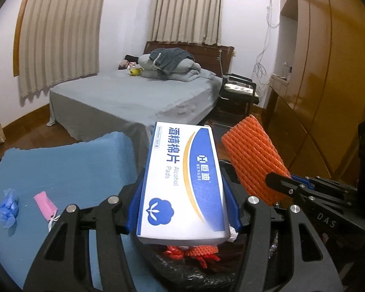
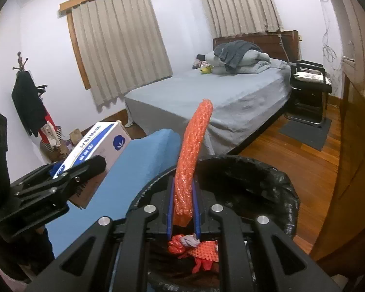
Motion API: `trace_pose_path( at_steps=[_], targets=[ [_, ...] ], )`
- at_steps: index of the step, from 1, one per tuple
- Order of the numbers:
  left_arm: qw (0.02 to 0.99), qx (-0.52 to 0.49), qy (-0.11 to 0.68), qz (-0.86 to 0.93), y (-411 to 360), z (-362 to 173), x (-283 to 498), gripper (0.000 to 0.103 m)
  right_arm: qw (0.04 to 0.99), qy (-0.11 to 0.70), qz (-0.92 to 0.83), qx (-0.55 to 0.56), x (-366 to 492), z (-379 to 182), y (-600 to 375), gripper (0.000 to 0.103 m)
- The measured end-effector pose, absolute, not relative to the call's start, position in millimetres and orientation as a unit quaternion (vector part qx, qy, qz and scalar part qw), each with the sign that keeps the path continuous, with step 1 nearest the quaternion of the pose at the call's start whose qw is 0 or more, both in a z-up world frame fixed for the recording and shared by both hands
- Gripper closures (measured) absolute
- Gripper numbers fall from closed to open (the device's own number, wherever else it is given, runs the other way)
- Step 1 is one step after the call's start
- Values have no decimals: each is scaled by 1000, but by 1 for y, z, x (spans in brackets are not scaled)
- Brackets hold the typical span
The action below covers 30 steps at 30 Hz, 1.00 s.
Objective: Collect trash
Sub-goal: 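Carry the tissue box and orange foam net over the bin and release both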
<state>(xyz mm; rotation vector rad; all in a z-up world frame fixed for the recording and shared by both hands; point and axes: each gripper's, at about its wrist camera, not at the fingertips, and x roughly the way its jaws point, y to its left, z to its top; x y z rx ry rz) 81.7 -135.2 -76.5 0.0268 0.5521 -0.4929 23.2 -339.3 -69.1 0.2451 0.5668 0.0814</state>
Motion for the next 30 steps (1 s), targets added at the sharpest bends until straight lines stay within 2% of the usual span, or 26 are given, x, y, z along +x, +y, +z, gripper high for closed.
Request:
trace_pose_path(
  at_steps=[30],
  targets=[
    [889, 36, 341, -302, -205, -138, 124, 47, 928, 340, -16, 150, 30, -135, -389, 88]
  ],
)
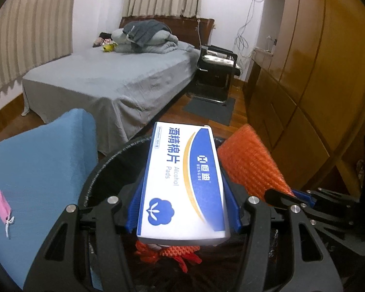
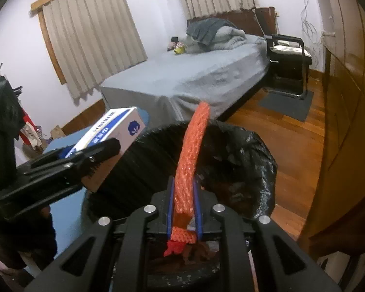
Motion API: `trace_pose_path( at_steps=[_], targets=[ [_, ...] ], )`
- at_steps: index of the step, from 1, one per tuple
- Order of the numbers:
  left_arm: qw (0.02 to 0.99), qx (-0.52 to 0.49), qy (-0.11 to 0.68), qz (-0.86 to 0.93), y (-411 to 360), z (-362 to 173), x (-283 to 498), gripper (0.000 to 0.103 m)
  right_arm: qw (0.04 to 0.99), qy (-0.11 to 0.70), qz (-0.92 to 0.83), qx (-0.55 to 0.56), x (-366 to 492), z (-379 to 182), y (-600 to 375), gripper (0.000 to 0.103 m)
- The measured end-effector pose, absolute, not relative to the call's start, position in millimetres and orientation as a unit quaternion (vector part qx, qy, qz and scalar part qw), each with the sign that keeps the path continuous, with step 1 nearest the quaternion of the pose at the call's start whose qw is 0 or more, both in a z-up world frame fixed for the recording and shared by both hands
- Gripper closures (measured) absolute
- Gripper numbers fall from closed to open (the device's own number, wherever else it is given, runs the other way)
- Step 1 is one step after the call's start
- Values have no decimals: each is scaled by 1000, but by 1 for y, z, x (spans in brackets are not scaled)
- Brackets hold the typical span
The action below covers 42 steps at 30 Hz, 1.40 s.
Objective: Collect trash
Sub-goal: 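Carry the tissue box and orange foam net over the bin and release both, then move both tools back toward the blue bag and pink mask on the mat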
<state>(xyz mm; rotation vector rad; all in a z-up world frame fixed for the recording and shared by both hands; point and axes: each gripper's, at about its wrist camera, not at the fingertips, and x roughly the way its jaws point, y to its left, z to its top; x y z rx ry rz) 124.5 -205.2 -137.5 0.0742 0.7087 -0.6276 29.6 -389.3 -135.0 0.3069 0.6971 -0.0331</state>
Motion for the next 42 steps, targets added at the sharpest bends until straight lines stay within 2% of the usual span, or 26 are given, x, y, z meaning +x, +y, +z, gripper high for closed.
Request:
trace_pose_path(
  at_steps=[6, 8, 11, 14, 16, 19, 30, 42],
  targets=[
    [884, 41, 351, -306, -206, -145, 129, 42, 921, 356, -29, 155, 35, -153, -396, 88],
    [885, 38, 350, -304, -205, -145, 131, 37, 920, 359, -30, 155, 34, -154, -394, 84],
    [888, 33, 348, -297, -196, -143, 132, 34, 920, 359, -32, 153, 33, -153, -392, 67],
    [896, 29, 341, -285, -182, -137, 132, 27, 923, 352, -41, 151, 30, -148, -392, 42],
    [901, 25, 335, -275, -172, -132, 133, 22, 927, 343, -47, 148, 28, -143, -390, 21],
    [909, 18, 326, -259, -154, -122, 130, 17, 932, 331, -46, 143, 26, -133, -385, 6],
    [942, -13, 284, -180, -69, -87, 114, 12, 944, 303, -7, 129, 40, -102, -344, 6],
    [959, -24, 272, -72, 33, -85, 106, 12, 949, 295, 54, 100, 85, -96, -253, 6]
  ],
)
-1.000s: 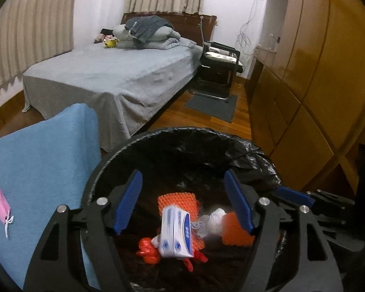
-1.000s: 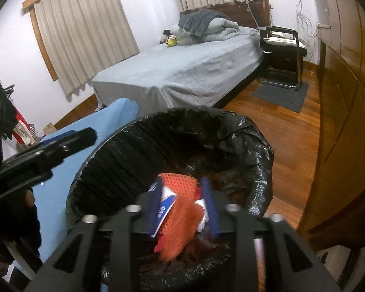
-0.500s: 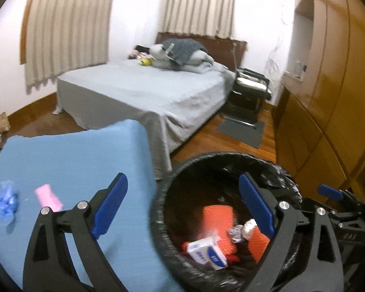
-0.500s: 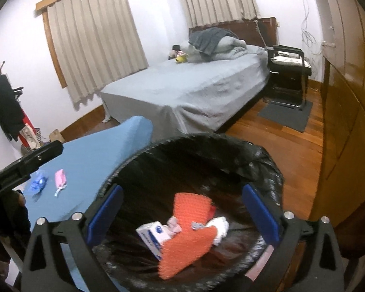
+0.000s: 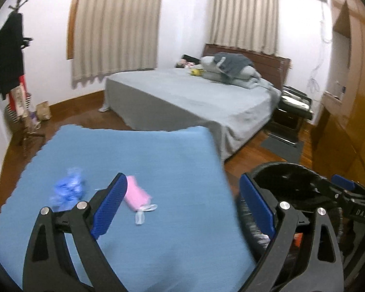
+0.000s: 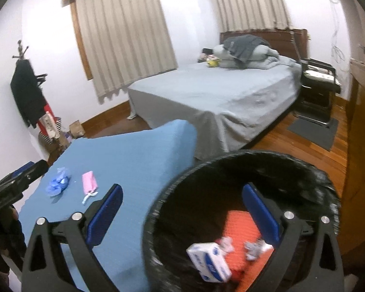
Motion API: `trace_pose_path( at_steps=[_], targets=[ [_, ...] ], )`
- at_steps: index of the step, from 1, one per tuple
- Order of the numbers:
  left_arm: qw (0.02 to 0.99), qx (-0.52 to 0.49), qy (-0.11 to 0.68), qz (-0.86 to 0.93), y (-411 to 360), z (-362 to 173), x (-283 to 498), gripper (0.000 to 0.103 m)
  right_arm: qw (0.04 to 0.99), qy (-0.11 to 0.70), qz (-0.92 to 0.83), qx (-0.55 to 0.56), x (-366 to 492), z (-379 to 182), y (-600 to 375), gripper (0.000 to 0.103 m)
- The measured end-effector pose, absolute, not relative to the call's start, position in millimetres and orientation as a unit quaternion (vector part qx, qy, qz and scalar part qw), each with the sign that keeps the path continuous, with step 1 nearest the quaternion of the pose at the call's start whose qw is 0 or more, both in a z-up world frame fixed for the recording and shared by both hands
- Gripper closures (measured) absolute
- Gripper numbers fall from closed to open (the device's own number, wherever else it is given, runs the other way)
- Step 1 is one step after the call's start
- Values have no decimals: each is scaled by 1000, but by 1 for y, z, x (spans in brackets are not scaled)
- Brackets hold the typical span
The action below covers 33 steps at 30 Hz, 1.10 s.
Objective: Collect trash
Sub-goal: 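Move both tools back toward the blue bag and pink mask on the mat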
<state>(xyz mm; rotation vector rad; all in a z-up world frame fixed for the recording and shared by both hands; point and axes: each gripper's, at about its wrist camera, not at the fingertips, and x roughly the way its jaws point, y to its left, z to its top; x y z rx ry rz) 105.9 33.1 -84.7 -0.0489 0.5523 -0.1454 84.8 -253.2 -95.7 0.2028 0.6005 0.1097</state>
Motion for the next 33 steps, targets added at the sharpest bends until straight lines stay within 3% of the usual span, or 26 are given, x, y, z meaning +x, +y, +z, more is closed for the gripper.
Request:
trace_pose_path(
  at_steps=[18, 33],
  targets=[
    [948, -49, 309, 64, 173, -125, 136, 12, 936, 317, 141, 64, 171, -124, -114, 6],
    [925, -74, 362, 88, 219, -176, 193, 12, 919, 358, 155, 50, 217, -163, -67, 6]
  ],
)
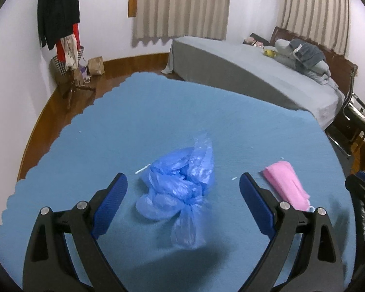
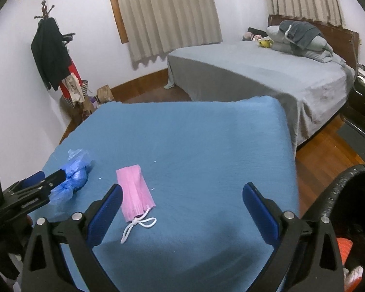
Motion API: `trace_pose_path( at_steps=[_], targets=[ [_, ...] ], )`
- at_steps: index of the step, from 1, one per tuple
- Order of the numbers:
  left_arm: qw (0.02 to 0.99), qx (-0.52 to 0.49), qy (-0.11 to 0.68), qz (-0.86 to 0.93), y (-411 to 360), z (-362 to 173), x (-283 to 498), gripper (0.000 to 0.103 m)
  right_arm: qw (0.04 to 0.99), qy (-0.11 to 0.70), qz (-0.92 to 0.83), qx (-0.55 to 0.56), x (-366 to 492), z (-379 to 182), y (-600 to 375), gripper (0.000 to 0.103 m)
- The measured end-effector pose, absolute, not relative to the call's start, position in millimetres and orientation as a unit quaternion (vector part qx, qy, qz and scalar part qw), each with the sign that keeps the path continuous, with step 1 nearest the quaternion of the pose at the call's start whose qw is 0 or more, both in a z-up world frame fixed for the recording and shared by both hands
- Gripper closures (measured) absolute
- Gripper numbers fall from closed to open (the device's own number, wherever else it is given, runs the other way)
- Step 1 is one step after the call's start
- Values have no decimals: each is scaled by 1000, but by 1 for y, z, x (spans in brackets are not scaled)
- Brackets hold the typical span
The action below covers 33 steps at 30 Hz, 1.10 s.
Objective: Collect trash
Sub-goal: 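Move both tools back toward the blue bag and pink mask on the mat, then grasp the blue plastic bag with the left tool while the right tool grasps the pink mask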
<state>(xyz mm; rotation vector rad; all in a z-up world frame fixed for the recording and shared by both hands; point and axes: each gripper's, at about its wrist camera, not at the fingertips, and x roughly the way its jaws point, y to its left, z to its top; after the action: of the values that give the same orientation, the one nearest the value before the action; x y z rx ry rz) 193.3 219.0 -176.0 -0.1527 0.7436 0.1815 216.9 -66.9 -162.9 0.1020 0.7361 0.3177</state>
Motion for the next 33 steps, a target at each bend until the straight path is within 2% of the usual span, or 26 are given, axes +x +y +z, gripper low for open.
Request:
trace_pose_path(
  at_steps=[11, 13, 16, 21, 29, 33],
  targets=[
    [907, -80, 405, 81, 227, -201, 221, 15, 911, 374, 169, 35, 232, -178, -46, 6],
    [902, -84, 417, 73, 227, -205, 224, 29, 909, 377, 173, 34, 233, -180, -42, 6],
    [900, -86, 422, 62, 229, -208, 226, 42, 907, 381, 178, 31, 234, -183, -36, 6],
    [907, -80, 410, 56, 225, -206, 221, 53, 902, 388, 188, 28, 235, -187, -26, 7],
    [917, -85, 383, 68, 227, -186, 208, 56, 894, 401, 201, 19, 239, -193, -11, 15],
    [919, -83, 379, 73, 227, -179, 201, 56, 887, 412, 207, 14, 242, -198, -2, 23]
  ],
)
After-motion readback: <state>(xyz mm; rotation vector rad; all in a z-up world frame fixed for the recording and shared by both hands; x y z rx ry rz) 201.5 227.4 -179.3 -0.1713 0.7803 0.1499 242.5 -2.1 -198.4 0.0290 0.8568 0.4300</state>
